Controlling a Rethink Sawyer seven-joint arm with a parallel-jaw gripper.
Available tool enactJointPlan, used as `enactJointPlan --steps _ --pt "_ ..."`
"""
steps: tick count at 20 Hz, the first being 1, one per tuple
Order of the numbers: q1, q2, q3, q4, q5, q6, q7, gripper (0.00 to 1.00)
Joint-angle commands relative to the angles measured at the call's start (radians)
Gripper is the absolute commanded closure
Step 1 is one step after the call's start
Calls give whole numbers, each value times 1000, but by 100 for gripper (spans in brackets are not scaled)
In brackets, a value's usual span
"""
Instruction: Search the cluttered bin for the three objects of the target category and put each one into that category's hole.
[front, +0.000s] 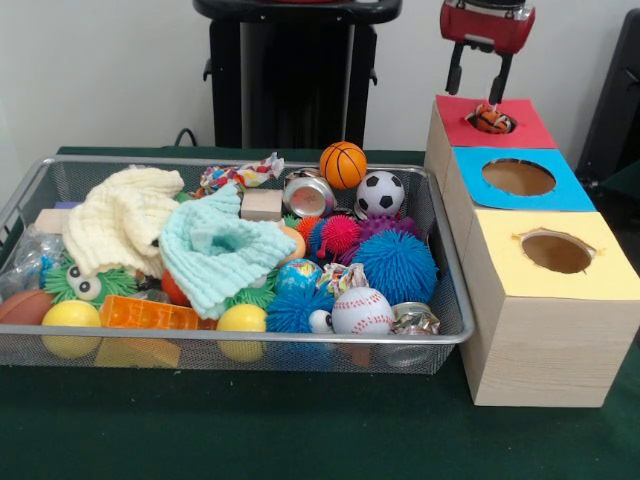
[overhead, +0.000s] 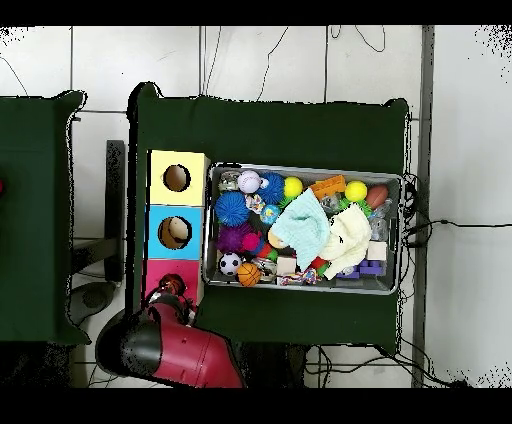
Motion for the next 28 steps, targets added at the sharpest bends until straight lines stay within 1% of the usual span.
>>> enactJointPlan --steps 1,3,4,7,10,12,13,18,21,24,26,28 --pt "-85 107 184 88 -32 -165 163 0" --pt "-87 125 187 82 -42 -167 155 0" --pt "-64 151 171 65 -58 -158 140 0" --pt "-19 186 128 38 -78 -179 140 0" --pt "31 195 78 28 -89 -153 138 0" --pt "45 202 64 25 -97 -162 137 0" --pt "40 200 71 30 -97 -173 140 0" --pt "27 155 59 4 -88 -106 127 0" --pt "26 110 36 -26 -78 -75 128 0" --pt "51 62 -44 -116 -96 79 107 0" --pt "55 43 -76 -171 -110 173 108 0" --pt "48 33 -91 -218 -126 250 109 0"
